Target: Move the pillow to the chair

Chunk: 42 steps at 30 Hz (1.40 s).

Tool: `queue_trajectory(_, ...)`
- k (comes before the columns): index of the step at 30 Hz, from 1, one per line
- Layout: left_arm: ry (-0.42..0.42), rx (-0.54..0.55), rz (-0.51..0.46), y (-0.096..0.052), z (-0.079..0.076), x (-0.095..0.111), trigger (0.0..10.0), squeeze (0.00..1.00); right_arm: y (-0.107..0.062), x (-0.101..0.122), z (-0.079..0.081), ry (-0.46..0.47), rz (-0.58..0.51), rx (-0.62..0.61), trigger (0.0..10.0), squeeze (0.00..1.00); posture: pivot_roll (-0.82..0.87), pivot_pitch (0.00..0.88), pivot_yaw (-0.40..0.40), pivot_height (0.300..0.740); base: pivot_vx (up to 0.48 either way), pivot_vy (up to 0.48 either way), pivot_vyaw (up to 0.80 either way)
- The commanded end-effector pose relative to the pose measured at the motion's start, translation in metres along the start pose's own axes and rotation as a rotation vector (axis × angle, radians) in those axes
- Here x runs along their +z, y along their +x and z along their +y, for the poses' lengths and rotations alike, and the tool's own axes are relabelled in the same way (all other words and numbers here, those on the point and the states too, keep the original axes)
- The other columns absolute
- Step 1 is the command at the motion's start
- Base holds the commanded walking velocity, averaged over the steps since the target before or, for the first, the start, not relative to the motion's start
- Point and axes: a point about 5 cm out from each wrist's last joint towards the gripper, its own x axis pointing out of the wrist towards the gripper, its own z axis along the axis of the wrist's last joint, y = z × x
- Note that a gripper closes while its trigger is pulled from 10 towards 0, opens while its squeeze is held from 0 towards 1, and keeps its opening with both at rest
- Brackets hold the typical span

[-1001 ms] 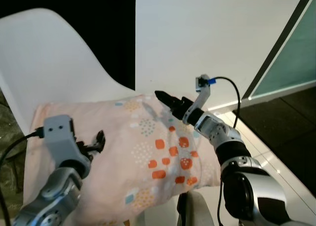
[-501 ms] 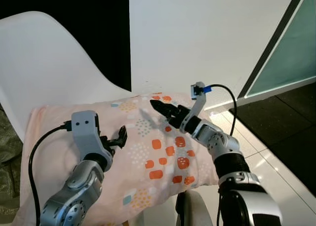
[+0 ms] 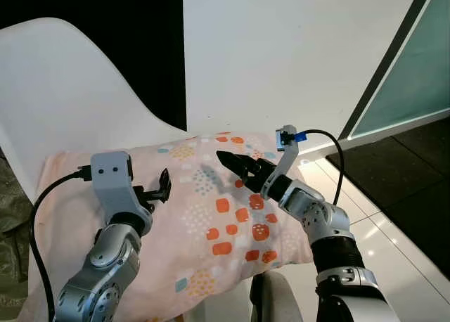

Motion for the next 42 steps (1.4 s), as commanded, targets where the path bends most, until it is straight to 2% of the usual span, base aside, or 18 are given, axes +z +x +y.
queue_trajectory(1,0.024,0.004,0.011,0.000,0.001,-0.005,10.0,0.00,-0.002,-0.002,0.000,-0.011,0.012,-0.016,10.0,0.00,-0.08,0.043,-0.063,0.490,0.000,0.000,0.00)
queue_trajectory(11,0.028,0.005,0.030,-0.003,0.001,-0.012,10.0,0.00,-0.005,-0.015,-0.001,-0.023,0.035,-0.054,10.0,0.00,-0.08,0.048,-0.065,0.520,0.000,0.000,0.00)
queue_trajectory(14,-0.012,-0.018,0.085,-0.004,-0.004,-0.027,10.0,0.00,-0.006,-0.017,0.001,-0.057,0.039,-0.076,10.0,0.00,-0.08,0.055,-0.063,0.545,0.000,0.000,0.00)
queue_trajectory(20,-0.053,-0.028,0.094,-0.002,-0.003,-0.030,10.0,0.00,-0.005,-0.019,0.002,-0.084,0.039,-0.087,10.0,0.00,-0.09,0.055,-0.056,0.565,0.000,0.000,0.00)
queue_trajectory(35,-0.053,-0.033,0.083,-0.001,-0.003,-0.031,10.0,0.00,-0.006,-0.020,0.004,-0.095,0.027,-0.094,10.0,0.00,-0.09,0.044,-0.056,0.615,0.000,0.000,0.00)
queue_trajectory(42,-0.015,-0.053,0.095,-0.001,-0.006,-0.033,10.0,0.00,-0.006,-0.022,0.004,-0.090,0.029,-0.088,10.0,0.00,-0.09,0.036,-0.052,0.640,-0.459,0.000,0.00)
